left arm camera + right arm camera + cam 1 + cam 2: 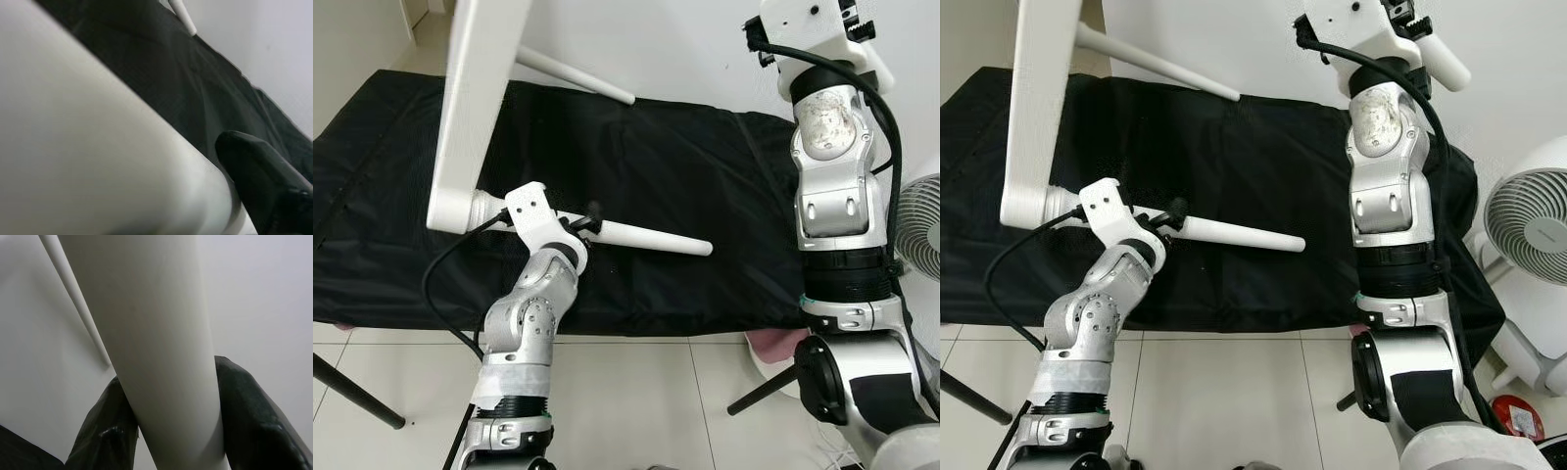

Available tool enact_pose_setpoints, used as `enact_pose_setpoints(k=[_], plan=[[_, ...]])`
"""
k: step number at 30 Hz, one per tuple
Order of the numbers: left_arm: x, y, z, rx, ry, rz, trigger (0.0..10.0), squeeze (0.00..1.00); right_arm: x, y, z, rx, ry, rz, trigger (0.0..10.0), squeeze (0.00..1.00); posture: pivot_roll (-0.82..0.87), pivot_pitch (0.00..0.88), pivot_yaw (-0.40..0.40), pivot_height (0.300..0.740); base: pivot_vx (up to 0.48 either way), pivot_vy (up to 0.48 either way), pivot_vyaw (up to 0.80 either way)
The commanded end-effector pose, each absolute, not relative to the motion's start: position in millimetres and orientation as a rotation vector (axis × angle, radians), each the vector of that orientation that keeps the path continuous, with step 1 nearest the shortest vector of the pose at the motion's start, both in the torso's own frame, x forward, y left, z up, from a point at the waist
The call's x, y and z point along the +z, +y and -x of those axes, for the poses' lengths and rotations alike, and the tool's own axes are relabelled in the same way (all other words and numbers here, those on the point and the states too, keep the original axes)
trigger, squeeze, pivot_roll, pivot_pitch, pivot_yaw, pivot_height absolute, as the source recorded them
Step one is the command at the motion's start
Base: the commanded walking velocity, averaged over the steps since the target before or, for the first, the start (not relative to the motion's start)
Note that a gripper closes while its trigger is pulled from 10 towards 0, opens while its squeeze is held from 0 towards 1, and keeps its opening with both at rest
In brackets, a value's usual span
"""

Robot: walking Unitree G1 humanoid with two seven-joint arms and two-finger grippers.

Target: Building children table

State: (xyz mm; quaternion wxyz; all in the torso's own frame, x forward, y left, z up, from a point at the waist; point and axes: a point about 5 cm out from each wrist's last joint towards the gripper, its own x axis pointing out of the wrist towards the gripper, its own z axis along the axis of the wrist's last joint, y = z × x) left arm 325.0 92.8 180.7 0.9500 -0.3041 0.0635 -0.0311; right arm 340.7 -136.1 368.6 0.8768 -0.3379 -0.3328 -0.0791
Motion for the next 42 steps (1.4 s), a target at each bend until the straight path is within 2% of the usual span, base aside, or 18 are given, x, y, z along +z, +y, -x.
enact_pose_setpoints(k=[1,2,3,4,6,7,12,14,16,18,23,24,28,31,33,37,41,42], plan=[[203.9,74.0,-330.6,-0.109,0.062,0.673,0.0,0.0,384.5,-133.7,-331.4,-0.123,-0.773,0.468,9.9,0.0,-0.05,0.0,-0.06,0.74,0.0,0.0,0.0],[206.9,75.4,-332.3,-0.099,0.049,0.671,0.0,0.0,384.5,-134.2,-331.0,-0.123,-0.773,0.465,4.4,0.0,-0.05,0.0,-0.06,0.74,0.0,0.0,0.0],[206.9,75.4,-332.3,-0.099,0.049,0.671,0.0,0.0,384.5,-134.2,-331.0,-0.123,-0.773,0.465,4.4,0.0,-0.05,0.0,-0.06,0.74,0.0,0.0,0.0],[212.4,76.4,-333.5,-0.105,0.021,0.666,0.0,0.0,384.6,-135.3,-330.5,-0.123,-0.774,0.463,0.7,0.0,-0.05,0.0,-0.058,0.74,0.0,0.0,0.0],[212.4,76.4,-333.5,-0.105,0.021,0.666,0.0,0.0,384.6,-135.3,-330.5,-0.123,-0.774,0.463,0.7,0.0,-0.05,0.0,-0.058,0.74,0.0,0.0,0.0],[218.3,77.7,-333.9,-0.104,-0.003,0.652,0.0,0.0,385.0,-137.3,-330.0,-0.127,-0.775,0.461,0.0,0.0,-0.05,0.0,-0.057,0.74,0.0,0.0,0.0],[248.5,82.9,-330.9,-0.148,-0.115,0.475,0.0,0.0,382.5,-150.7,-329.9,-0.161,-0.759,0.45,0.0,0.0,-0.04,0.0,-0.058,0.74,0.0,0.0,0.0],[248.5,82.9,-330.9,-0.148,-0.115,0.475,0.0,0.0,382.5,-150.7,-329.9,-0.161,-0.759,0.45,0.0,0.0,-0.04,0.0,-0.058,0.74,0.0,0.0,0.0],[271.3,90.5,-332.5,-0.182,-0.189,0.348,0.0,0.0,371.1,-157.7,-333.4,-0.162,-0.71,0.399,0.0,0.0,-0.03,0.0,-0.066,0.74,0.0,0.0,0.0],[286.8,95.6,-334.0,-0.201,-0.236,0.299,0.0,0.0,363.5,-160.3,-335.5,-0.157,-0.685,0.377,0.0,0.0,0.0,0.0,-0.075,0.74,0.0,0.0,0.0],[309.5,100.8,-335.9,-0.226,-0.306,0.229,0.0,0.0,353.8,-163.5,-338.8,-0.151,-0.655,0.353,0.0,0.0,0.0,0.0,-0.076,0.74,0.0,0.0,0.0],[328.6,100.1,-336.0,-0.252,-0.371,0.186,0.0,0.0,346.1,-165.4,-342.9,-0.146,-0.628,0.341,0.0,0.0,0.01,0.0,-0.079,0.74,0.0,0.0,0.0],[341.1,99.1,-335.4,-0.269,-0.413,0.156,0.0,0.0,340.8,-166.6,-345.7,-0.143,-0.61,0.331,0.0,0.0,0.01,0.0,-0.079,0.74,0.0,0.0,0.0],[375.3,78.0,-325.7,-0.373,-0.522,0.124,0.0,0.0,295.8,-166.8,-359.1,-0.084,-0.479,0.265,0.0,0.0,0.02,0.0,-0.082,0.74,0.0,0.0,0.0],[375.3,78.0,-325.7,-0.373,-0.522,0.124,0.0,0.0,295.8,-166.8,-359.1,-0.084,-0.479,0.265,0.0,0.0,0.02,0.0,-0.082,0.74,0.0,0.0,0.0],[373.5,52.6,-319.8,-0.465,-0.51,0.125,0.0,0.0,253.3,-165.2,-362.8,-0.031,-0.368,0.159,0.0,0.0,0.02,0.0,-0.086,0.74,0.0,0.0,0.0],[366.7,43.1,-318.1,-0.508,-0.481,0.117,0.0,0.0,241.6,-163.5,-362.2,-0.01,-0.345,0.137,0.0,0.0,0.02,0.0,-0.082,0.74,0.0,0.0,0.0],[360.7,37.7,-317.4,-0.535,-0.455,0.106,0.0,0.0,235.2,-163.8,-362.3,-0.008,-0.325,0.129,8.4,0.0,0.02,0.0,-0.08,0.74,0.0,0.0,0.0]])
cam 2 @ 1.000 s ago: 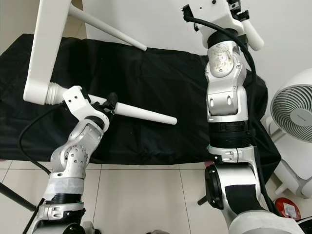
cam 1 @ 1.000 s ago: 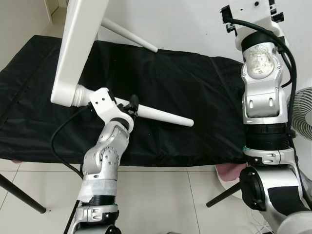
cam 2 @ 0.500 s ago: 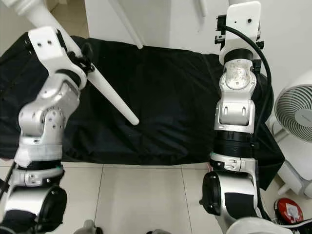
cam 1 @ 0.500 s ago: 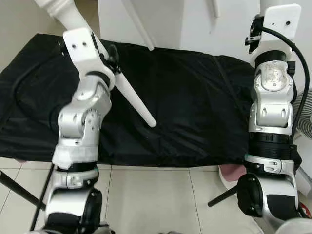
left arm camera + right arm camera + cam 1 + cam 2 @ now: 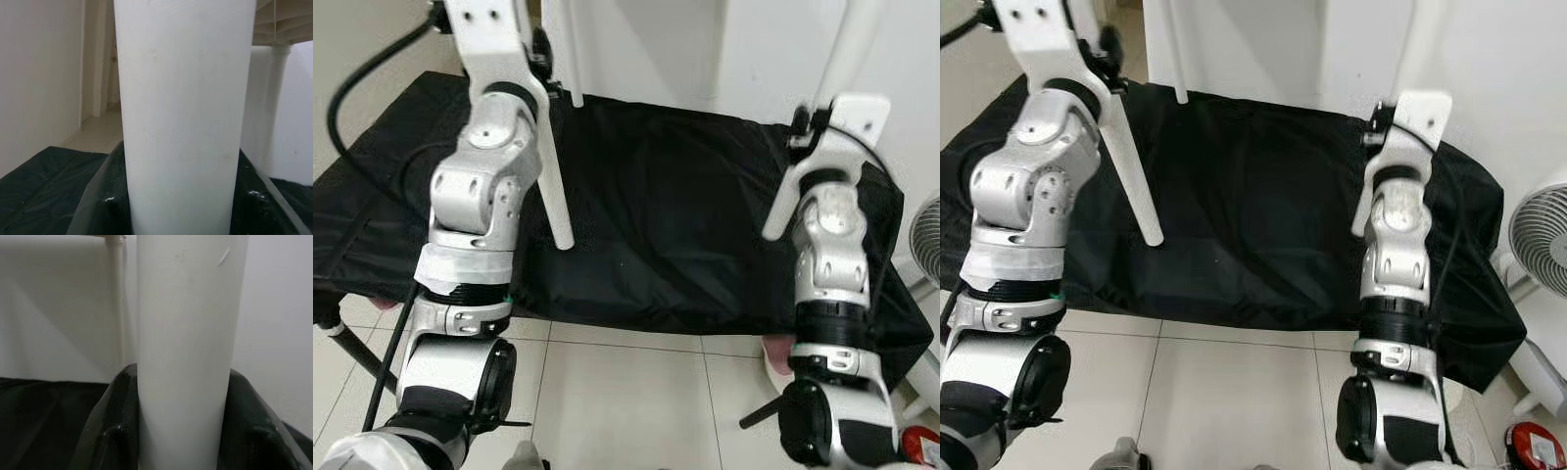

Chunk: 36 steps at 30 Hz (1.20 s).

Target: Building children table

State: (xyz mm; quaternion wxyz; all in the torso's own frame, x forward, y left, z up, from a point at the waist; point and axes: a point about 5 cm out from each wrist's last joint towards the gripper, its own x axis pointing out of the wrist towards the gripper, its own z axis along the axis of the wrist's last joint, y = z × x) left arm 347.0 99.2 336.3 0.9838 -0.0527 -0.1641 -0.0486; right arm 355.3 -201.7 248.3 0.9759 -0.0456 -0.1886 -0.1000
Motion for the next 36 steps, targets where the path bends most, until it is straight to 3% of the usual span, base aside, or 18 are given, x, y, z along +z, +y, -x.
enact_pose_setpoints(k=[1,3,4,5,6,15,16,17,18,33,34,36], plan=[[355.6,33.4,-316.7,-0.558,-0.434,0.097,0.0,0.0,230.7,-163.3,-362.0,-0.003,-0.317,0.147,9.6,0.0,0.02,0.0,-0.08,0.74,0.0,0.0,0.0],[348.6,28.2,-316.1,-0.584,-0.408,0.082,0.0,0.0,225.3,-161.7,-361.2,0.013,-0.309,0.152,10.0,0.0,0.02,0.0,-0.08,0.74,0.0,0.0,0.0],[342.8,24.7,-315.3,-0.608,-0.391,0.062,6.3,0.0,219.8,-161.4,-360.7,0.013,-0.294,0.147,10.0,0.0,0.02,0.0,-0.078,0.74,0.0,0.0,0.0],[342.8,24.7,-315.3,-0.608,-0.391,0.062,6.3,0.0,219.8,-161.4,-360.7,0.013,-0.294,0.147,10.0,0.0,0.02,0.0,-0.078,0.74,0.0,0.0,0.0],[333.1,18.6,-314.7,-0.652,-0.351,0.036,10.0,0.0,208.6,-160.7,-360.0,0.021,-0.27,0.135,10.0,0.0,0.02,0.0,-0.078,0.74,0.0,0.0,0.0],[295.0,9.9,-310.5,-0.731,-0.244,-0.029,10.0,0.0,182.5,-156.9,-354.0,0.062,-0.236,0.116,10.0,0.0,0.02,0.0,-0.064,0.74,0.0,0.0,0.0],[285.1,10.7,-309.4,-0.744,-0.22,-0.041,10.0,0.85,179.1,-157.8,-353.6,0.059,-0.236,0.108,10.0,0.73,0.02,0.0,-0.063,0.74,0.0,0.0,0.0],[285.1,10.7,-309.4,-0.744,-0.22,-0.041,10.0,0.85,179.1,-157.8,-353.6,0.059,-0.236,0.108,10.0,0.73,0.02,0.0,-0.063,0.74,0.0,0.0,0.0],[280.6,11.8,-309.3,-0.749,-0.207,-0.04,10.0,1.0,178.0,-158.3,-353.4,0.06,-0.237,0.098,10.0,1.0,0.02,0.0,-0.062,0.74,0.0,0.0,0.0],[265.2,15.5,-296.3,-0.816,-0.194,-0.104,10.0,1.0,178.2,-159.8,-351.8,0.064,-0.297,0.073,10.0,1.0,0.02,0.0,-0.062,0.74,0.0,0.0,0.0],[261.8,17.6,-293.9,-0.821,-0.192,-0.117,10.0,0.0,177.8,-160.1,-350.6,0.064,-0.307,0.077,10.0,1.0,0.02,0.0,-0.062,0.74,0.0,0.0,0.0],[260.7,18.6,-293.4,-0.821,-0.191,-0.124,10.0,0.0,178.0,-160.1,-350.1,0.065,-0.313,0.078,10.0,1.0,0.02,0.0,-0.062,0.74,0.0,0.0,0.0]])
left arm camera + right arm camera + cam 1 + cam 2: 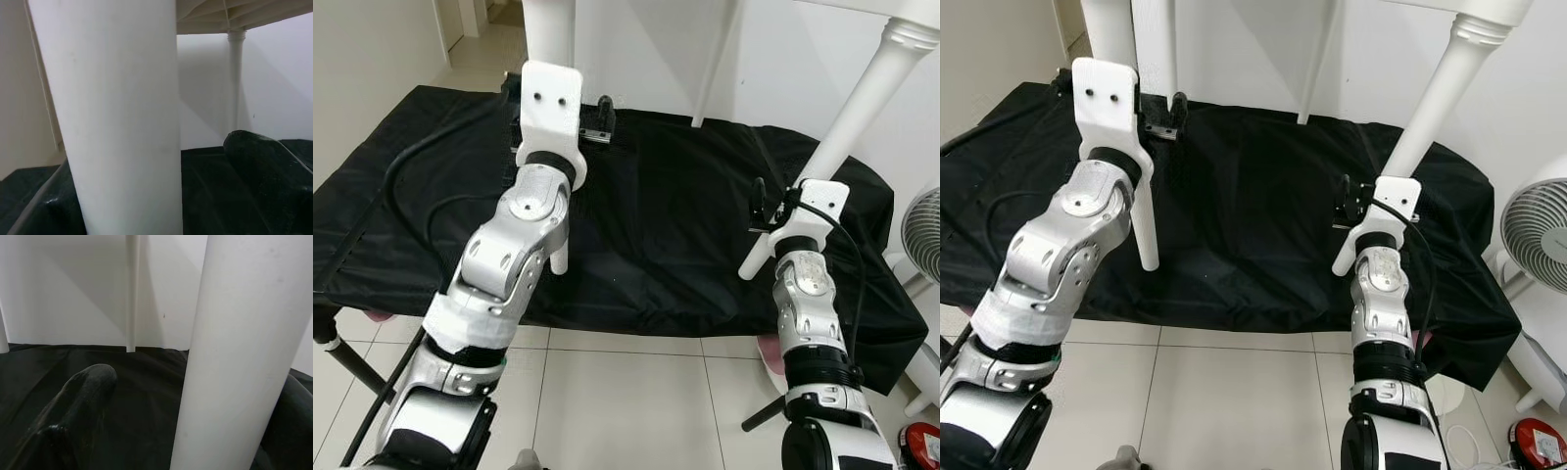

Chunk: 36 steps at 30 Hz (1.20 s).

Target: Building children table

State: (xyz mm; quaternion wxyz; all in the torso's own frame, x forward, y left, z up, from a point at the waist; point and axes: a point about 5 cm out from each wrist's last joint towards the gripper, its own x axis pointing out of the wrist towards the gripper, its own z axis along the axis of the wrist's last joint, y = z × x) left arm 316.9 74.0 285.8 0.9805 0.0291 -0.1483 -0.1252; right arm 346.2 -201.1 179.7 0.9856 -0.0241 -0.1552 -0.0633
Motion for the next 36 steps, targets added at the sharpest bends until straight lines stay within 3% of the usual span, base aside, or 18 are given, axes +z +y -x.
enact_pose_setpoints(k=[1,19,27,36], plan=[[259.5,21.9,-293.5,-0.808,-0.193,-0.13,10.0,0.0,178.1,-160.5,-349.2,0.065,-0.319,0.076,10.0,0.0,0.02,0.0,-0.062,0.74,0.0,0.0,0.0],[255.7,68.9,-302.9,-0.469,-0.229,-0.212,10.0,0.0,177.6,-157.9,-341.1,0.084,-0.377,0.024,10.0,0.0,0.02,0.006,-0.065,0.74,0.0,0.0,0.0],[251.5,93.3,-307.1,-0.375,-0.219,-0.204,10.0,0.0,181.2,-158.3,-341.3,0.102,-0.392,0.022,10.0,0.0,0.02,0.009,-0.065,0.74,0.0,0.0,0.0],[249.5,102.5,-303.1,-0.358,-0.212,-0.211,10.0,0.0,180.7,-159.0,-338.0,0.112,-0.398,0.026,10.0,0.0,0.01,0.013,-0.065,0.74,0.0,0.0,0.0]])
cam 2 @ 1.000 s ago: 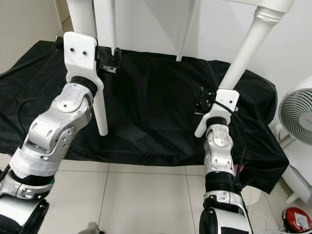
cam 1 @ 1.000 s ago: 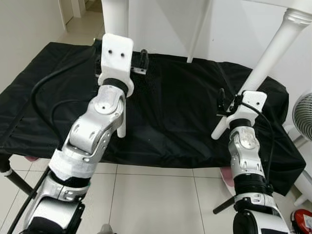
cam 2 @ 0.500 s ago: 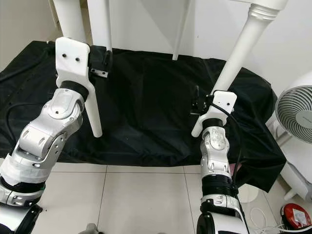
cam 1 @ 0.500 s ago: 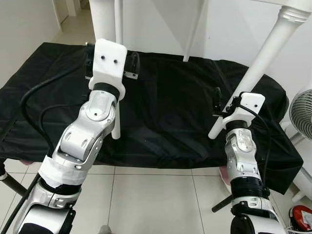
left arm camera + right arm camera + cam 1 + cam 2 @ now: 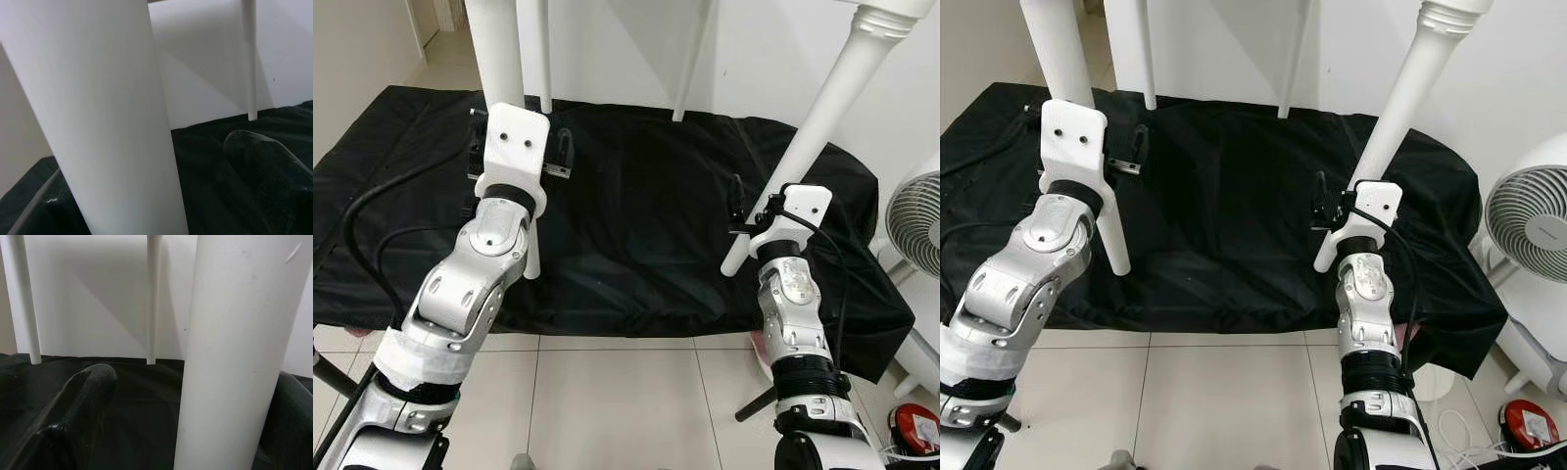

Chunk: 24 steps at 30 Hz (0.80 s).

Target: Building children table

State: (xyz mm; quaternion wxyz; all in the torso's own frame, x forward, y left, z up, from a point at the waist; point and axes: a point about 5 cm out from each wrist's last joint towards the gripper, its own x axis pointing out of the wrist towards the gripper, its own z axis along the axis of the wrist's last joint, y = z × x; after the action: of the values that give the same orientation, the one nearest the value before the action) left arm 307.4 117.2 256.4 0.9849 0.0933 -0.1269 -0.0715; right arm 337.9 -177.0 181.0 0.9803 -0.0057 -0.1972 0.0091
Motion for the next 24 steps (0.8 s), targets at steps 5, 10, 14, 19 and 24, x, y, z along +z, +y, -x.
enact_pose_setpoints(k=[5,10,14,19,24], plan=[[248.9,107.4,-292.9,-0.352,-0.221,-0.193,10.0,0.0,178.9,-161.2,-334.8,0.105,-0.394,0.04,10.0,0.0,0.01,0.017,-0.072,0.74,0.0,0.0,0.0],[247.7,117.7,-286.0,-0.299,-0.21,-0.19,10.0,0.0,175.0,-161.2,-331.6,0.11,-0.383,0.04,10.0,0.0,0.01,0.022,-0.078,0.74,0.0,0.0,0.0],[238.8,123.5,-279.0,-0.267,-0.185,-0.185,10.0,0.0,168.7,-162.0,-329.8,0.113,-0.355,0.035,10.0,0.0,0.02,0.029,-0.091,0.74,0.0,0.0,0.0],[218.6,126.8,-272.6,-0.245,-0.128,-0.193,10.0,0.0,159.7,-162.9,-328.8,0.119,-0.313,0.03,10.0,0.0,0.02,0.032,-0.094,0.74,0.0,0.0,0.0],[201.7,128.8,-266.3,-0.242,-0.077,-0.196,10.0,0.0,155.2,-168.5,-327.9,0.059,-0.299,0.007,10.0,0.0,0.02,0.036,-0.092,0.74,0.0,0.0,0.0]])
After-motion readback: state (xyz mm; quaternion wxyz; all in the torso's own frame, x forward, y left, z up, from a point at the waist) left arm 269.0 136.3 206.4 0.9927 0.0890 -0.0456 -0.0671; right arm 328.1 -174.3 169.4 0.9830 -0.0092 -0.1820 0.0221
